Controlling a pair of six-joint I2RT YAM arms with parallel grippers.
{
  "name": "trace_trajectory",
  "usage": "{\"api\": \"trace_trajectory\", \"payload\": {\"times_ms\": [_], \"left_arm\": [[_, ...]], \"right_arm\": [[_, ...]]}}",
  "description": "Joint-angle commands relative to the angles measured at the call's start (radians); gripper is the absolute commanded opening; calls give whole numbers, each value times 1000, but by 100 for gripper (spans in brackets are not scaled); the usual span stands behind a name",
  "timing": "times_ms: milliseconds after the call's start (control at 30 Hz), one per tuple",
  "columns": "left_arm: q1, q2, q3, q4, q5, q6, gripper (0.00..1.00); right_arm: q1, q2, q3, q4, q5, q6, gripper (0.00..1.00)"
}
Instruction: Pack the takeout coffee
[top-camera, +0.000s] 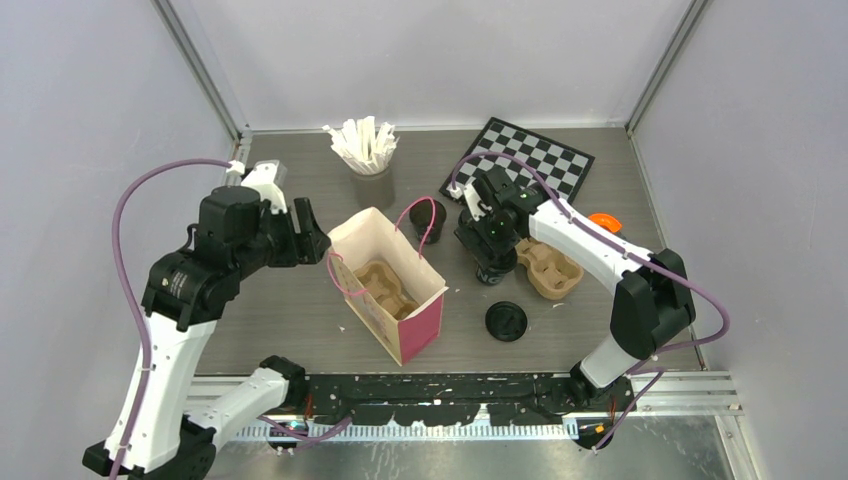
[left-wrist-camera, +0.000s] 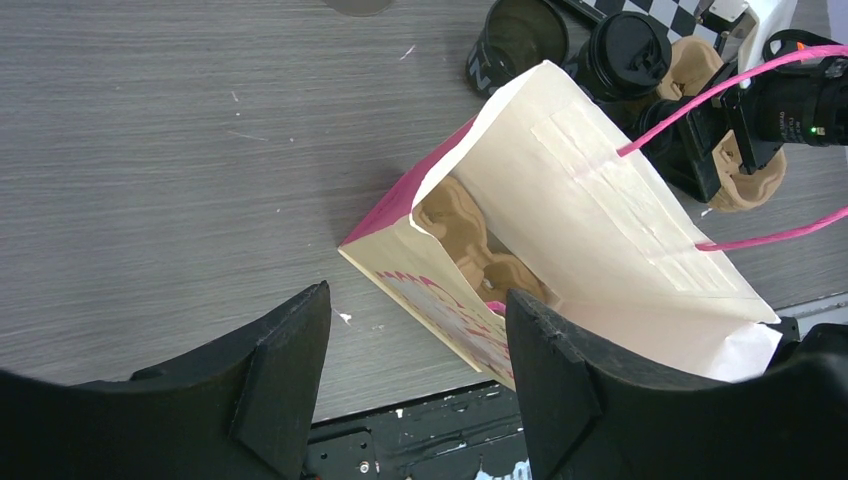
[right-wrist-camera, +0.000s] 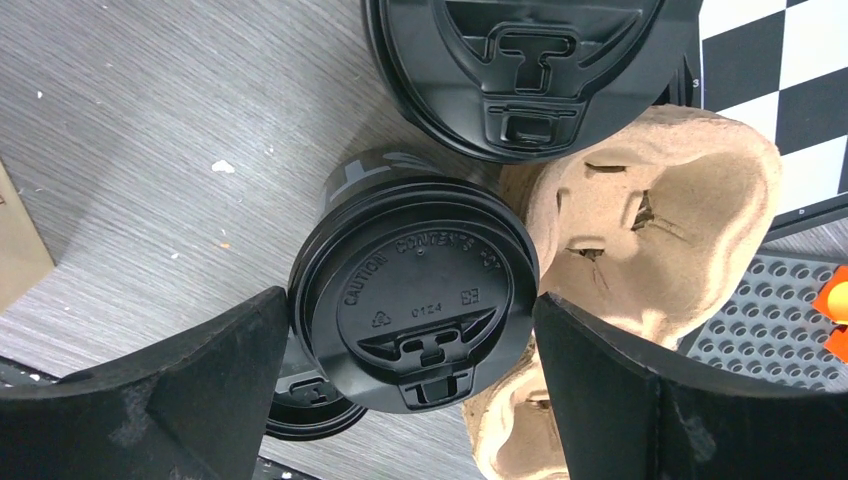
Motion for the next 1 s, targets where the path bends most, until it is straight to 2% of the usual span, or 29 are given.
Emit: {"api": "trace_trajectory", "payload": {"times_ms": [0,467,967], "left_arm": [[3,-17,27,19,3,12,66],[3,-31,15,29,-3,2,66],[3,-35,-1,44,2,-10,66]], "right_arm": [[6,-18,-11,40,20,-17,95],[6,-35,78,-20,13,-1,95],[6,-44,22,1,-29,28,95]]}}
